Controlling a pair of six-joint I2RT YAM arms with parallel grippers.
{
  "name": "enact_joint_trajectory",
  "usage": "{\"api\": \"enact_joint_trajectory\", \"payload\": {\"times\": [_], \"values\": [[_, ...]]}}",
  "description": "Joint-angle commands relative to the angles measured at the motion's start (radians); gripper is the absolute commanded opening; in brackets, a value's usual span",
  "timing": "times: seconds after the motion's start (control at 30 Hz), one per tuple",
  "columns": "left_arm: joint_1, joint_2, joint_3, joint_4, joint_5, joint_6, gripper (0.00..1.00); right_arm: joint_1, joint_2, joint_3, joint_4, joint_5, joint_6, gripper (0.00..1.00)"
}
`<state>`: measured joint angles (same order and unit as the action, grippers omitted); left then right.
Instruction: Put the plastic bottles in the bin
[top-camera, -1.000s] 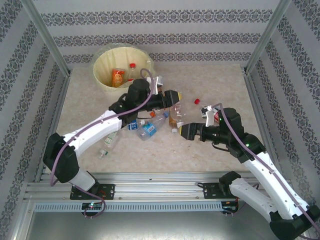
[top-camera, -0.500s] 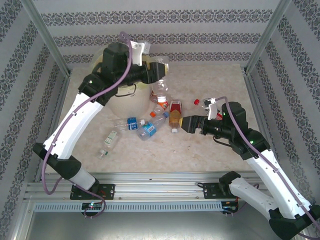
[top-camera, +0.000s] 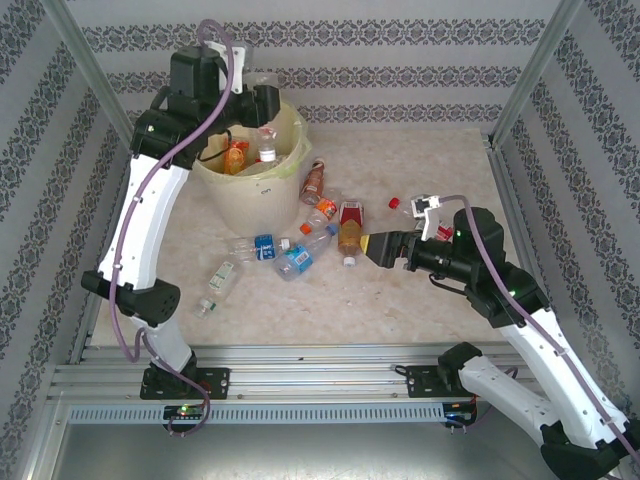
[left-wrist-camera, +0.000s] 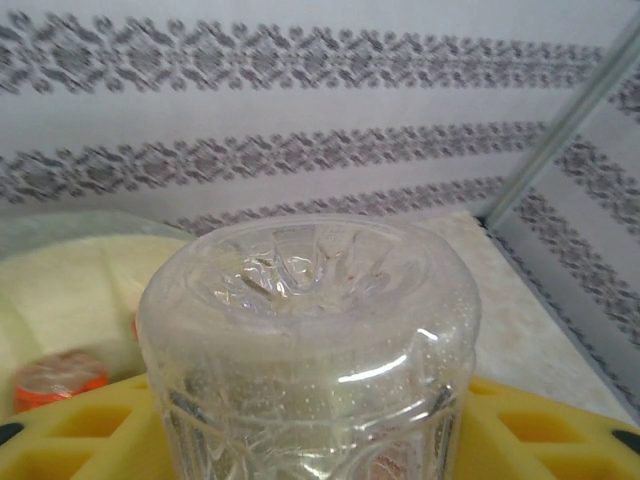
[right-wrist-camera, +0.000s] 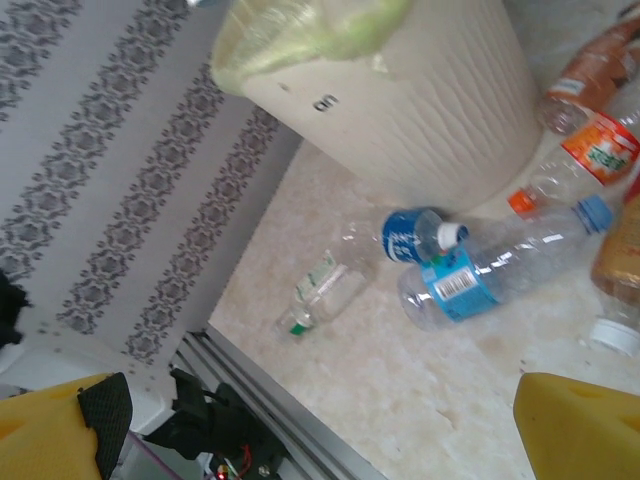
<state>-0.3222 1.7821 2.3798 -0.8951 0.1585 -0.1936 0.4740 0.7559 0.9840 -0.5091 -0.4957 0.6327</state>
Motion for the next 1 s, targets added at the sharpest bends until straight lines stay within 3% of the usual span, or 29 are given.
{"api": "enact_joint_trajectory", "payload": {"times": [0.0, 0.33, 0.63, 0.97], "values": [[0.049, 0.056, 0.077, -0.069, -0.055, 0.061, 0.6, 0.006, -0.012, 0.007, 0.125, -0.047, 0.052, 0.98], [0.101, 0.172, 0.076, -0.098, -0.033, 0.013, 0.59, 0.008, -0.013, 0.034, 0.209, -0.041, 0.041, 0.98], [0.118, 0.238, 0.032, -0.148, -0.008, -0.046, 0.6, 0.008, 0.007, 0.048, 0.18, -0.004, 0.03, 0.98], [0.126, 0.23, -0.019, -0.159, 0.04, -0.084, 0.75, 0.008, 0.03, 0.028, 0.085, 0.064, 0.009, 0.98]]}}
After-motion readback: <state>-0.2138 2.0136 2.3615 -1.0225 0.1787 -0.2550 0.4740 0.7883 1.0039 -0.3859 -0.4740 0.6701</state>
